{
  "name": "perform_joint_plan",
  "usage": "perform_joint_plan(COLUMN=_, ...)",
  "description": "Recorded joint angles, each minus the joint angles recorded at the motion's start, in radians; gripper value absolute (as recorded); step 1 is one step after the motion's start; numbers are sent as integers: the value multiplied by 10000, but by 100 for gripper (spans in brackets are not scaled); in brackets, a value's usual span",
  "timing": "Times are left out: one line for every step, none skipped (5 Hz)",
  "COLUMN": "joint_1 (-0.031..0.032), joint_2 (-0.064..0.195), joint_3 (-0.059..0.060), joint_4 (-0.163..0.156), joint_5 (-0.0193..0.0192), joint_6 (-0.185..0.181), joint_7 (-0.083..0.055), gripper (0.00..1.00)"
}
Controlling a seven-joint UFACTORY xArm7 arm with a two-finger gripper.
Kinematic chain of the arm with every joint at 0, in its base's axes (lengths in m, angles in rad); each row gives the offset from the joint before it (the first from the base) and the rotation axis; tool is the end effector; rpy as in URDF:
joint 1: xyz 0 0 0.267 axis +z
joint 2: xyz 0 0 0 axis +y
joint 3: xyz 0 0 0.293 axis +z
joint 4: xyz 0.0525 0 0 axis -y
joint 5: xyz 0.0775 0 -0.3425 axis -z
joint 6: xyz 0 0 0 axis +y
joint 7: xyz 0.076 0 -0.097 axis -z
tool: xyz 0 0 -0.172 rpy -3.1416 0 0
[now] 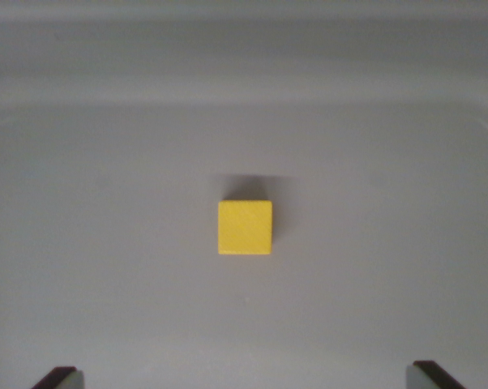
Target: Pick yellow cube
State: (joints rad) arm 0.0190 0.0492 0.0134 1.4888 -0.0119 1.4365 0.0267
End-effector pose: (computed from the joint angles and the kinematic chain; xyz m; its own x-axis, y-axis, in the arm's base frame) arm 0.4932 0.0129 0.3203 1.0000 0.0073 0.0034 0.0072 -0.9999 0.0111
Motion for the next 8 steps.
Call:
perform_joint_plan(joint_1=-8, joint_2=271, joint_3=-7, joint_4=-175, joint_5=45, joint_6=-391, joint_7=-45, gripper=0)
perform_joint_plan(joint_1=-8, joint_2=271, joint_3=-7, joint_4=-175, joint_5=45, joint_6=-391, joint_7=-45, gripper=0)
perform_joint_plan(joint_1=-16, joint_2=549, joint_3=-13, joint_4=-354, joint_5=91, joint_6=-791, joint_7=-91, gripper=0)
perform_joint_plan(joint_1=-16, joint_2=549, joint_3=-13, joint_4=-354, joint_5=91, joint_6=-791, joint_7=-91, gripper=0)
perform_joint_plan(joint_1=-26, joint_2=857, joint_3=-21, joint_4=-553, joint_5=142, joint_6=-1234, joint_7=-142, gripper=0)
perform_joint_plan(joint_1=-26, joint_2=857, joint_3=-21, joint_4=-553, joint_5=142, joint_6=-1234, joint_7=-142, gripper=0)
perform_joint_plan(joint_1=-35, joint_2=1178, joint_3=-29, joint_4=-760, joint_5=196, joint_6=-1697, joint_7=-195, gripper=0)
perform_joint_plan(joint_1=-35, joint_2=1178, joint_3=-29, joint_4=-760, joint_5=196, joint_6=-1697, joint_7=-195, gripper=0)
